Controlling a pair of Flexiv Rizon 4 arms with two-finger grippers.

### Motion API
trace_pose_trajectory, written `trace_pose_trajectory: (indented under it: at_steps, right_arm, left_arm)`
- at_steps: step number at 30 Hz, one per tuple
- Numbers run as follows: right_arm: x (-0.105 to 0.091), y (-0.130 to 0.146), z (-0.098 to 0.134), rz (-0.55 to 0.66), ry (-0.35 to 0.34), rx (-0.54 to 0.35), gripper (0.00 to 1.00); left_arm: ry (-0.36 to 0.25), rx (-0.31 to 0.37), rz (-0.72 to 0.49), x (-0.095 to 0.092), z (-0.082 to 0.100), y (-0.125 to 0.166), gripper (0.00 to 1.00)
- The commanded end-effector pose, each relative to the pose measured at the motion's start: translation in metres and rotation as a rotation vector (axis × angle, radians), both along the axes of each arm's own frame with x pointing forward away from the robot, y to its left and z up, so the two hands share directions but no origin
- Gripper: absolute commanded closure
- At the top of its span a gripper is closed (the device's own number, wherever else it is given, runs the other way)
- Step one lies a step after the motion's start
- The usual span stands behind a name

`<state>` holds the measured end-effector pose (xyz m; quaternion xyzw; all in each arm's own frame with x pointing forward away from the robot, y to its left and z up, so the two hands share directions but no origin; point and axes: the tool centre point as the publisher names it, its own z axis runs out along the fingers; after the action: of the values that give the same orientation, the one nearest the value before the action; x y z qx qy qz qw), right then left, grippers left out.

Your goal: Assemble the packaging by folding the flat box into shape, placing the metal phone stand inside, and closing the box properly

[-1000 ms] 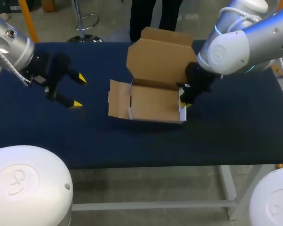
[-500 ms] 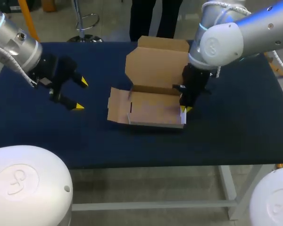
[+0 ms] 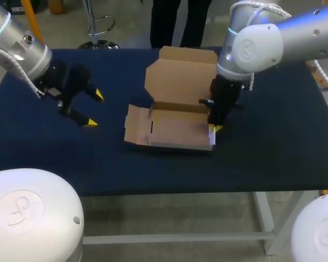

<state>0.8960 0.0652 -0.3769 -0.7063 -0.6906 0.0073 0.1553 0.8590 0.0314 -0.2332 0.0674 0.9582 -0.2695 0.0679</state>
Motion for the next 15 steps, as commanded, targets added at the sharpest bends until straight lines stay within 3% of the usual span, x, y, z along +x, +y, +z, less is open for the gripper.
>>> trace_pose_trajectory:
  at_steps: [1, 3, 8, 15]
  right_arm:
    - [0.001, 0.001, 0.001, 0.001, 0.005, -0.003, 1.0]
    - [0.001, 0.001, 0.001, 0.001, 0.005, -0.003, 1.0]
    - [0.001, 0.006, 0.002, -0.003, 0.105, -0.035, 1.0]
    - [0.001, 0.011, 0.001, 0.026, 0.166, -0.035, 1.0]
  left_arm:
    - [0.003, 0.005, 0.0, 0.0, 0.001, 0.0, 0.0]
    - [0.003, 0.005, 0.0, 0.0, 0.001, 0.0, 0.0]
    - [0.003, 0.005, 0.0, 0.0, 0.001, 0.0, 0.0]
    - [0.003, 0.005, 0.0, 0.0, 0.001, 0.0, 0.0]
